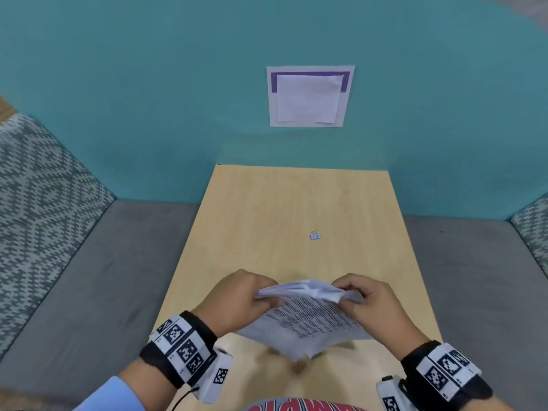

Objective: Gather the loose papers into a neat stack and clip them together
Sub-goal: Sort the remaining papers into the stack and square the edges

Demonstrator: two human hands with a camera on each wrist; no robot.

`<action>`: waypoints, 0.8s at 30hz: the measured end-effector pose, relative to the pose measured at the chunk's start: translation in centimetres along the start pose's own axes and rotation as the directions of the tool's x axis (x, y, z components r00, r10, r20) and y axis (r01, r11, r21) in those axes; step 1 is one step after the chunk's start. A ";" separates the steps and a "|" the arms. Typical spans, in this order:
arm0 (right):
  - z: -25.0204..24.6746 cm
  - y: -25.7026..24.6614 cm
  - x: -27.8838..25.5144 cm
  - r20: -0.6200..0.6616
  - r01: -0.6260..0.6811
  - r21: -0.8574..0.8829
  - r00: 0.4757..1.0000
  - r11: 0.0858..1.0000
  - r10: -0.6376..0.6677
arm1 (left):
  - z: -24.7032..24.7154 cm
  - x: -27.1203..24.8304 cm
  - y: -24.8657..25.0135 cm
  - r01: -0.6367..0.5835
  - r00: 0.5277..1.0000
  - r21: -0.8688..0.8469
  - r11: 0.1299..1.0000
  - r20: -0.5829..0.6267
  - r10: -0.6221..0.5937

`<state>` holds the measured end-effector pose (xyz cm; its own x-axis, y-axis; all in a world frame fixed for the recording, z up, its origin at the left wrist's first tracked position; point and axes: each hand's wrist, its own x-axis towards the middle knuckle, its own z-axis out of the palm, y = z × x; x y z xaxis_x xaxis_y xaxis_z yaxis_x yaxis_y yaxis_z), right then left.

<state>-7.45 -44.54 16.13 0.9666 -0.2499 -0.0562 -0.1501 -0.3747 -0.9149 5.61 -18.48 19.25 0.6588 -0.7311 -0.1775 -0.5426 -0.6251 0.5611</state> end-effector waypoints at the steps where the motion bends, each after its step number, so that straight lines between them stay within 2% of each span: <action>1: -0.7 1.1 -0.1 -0.087 -0.029 -0.067 0.996 0.997 0.023 | 0.0 0.0 -0.7 0.047 0.999 -0.080 0.996 0.002 -0.047; 3: -2.2 3.5 -0.7 -0.218 -0.217 -0.158 0.959 0.963 0.181 | -0.2 -0.4 -2.2 0.144 0.988 -0.267 0.953 -0.008 -0.151; 4: -2.9 4.6 -1.2 -0.245 -0.340 -0.119 0.920 0.933 0.305 | -0.3 -0.7 -2.9 0.183 0.980 -0.369 0.911 -0.002 -0.198; 5: -3.6 5.2 -1.6 -0.221 -0.429 -0.025 0.883 0.903 0.414 | -0.4 -0.9 -3.7 0.207 0.973 -0.471 0.857 0.006 -0.232; 7: -4.3 6.1 -2.0 -0.014 -0.488 0.274 0.860 0.829 0.511 | -0.6 -1.2 -4.7 0.229 0.959 -0.631 0.741 0.016 -0.283; 8: -4.4 6.1 -2.0 0.102 -0.492 0.391 0.863 0.778 0.495 | -0.7 -1.3 -4.8 0.237 0.955 -0.686 0.688 0.033 -0.296; 9: -4.4 5.6 -2.0 0.166 -0.479 0.443 0.875 0.758 0.455 | -0.7 -1.4 -4.7 0.238 0.953 -0.732 0.638 0.049 -0.299; 10: -4.3 4.6 -1.9 0.178 -0.439 0.462 0.897 0.771 0.405 | -0.8 -1.4 -4.4 0.232 0.952 -0.765 0.601 0.050 -0.303; 12: -4.3 2.4 -1.6 0.070 -0.306 0.448 0.949 0.840 0.308 | -0.5 -1.4 -3.9 0.199 0.944 -0.804 0.561 0.004 -0.329; 14: -4.6 0.9 -1.5 -0.066 -0.188 0.404 0.970 0.895 0.234 | 0.1 -1.2 -4.3 0.144 0.945 -0.816 0.559 -0.053 -0.322; 16: -4.4 1.2 -1.8 -0.124 -0.156 0.364 0.969 0.918 0.213 | 1.0 -1.0 -5.1 0.149 0.948 -0.770 0.620 -0.069 -0.312; 18: -3.3 3.4 -2.3 -0.111 -0.222 0.294 0.958 0.930 0.264 | 2.8 -0.9 -6.5 0.211 0.958 -0.671 0.710 0.000 -0.285; 20: -1.8 5.9 -2.8 -0.065 -0.304 0.225 0.943 0.926 0.325 | 5.4 -1.1 -8.1 0.273 0.958 -0.600 0.752 0.096 -0.271; 22: -0.4 7.8 -2.9 -0.009 -0.346 0.184 0.936 0.920 0.353 | 7.4 -1.6 -9.3 0.343 0.934 -0.566 0.750 0.122 -0.335; 24: 0.5 8.8 -2.6 0.007 -0.361 0.134 0.931 0.923 0.364 | 8.5 -1.8 -10.2 0.401 0.901 -0.582 0.708 0.112 -0.418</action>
<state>-11.15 -46.73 7.97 0.8473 -0.3625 -0.3882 -0.4600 -0.1353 -0.8776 5.57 -13.14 6.96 0.7620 -0.4286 -0.4854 0.1834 -0.5761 0.7966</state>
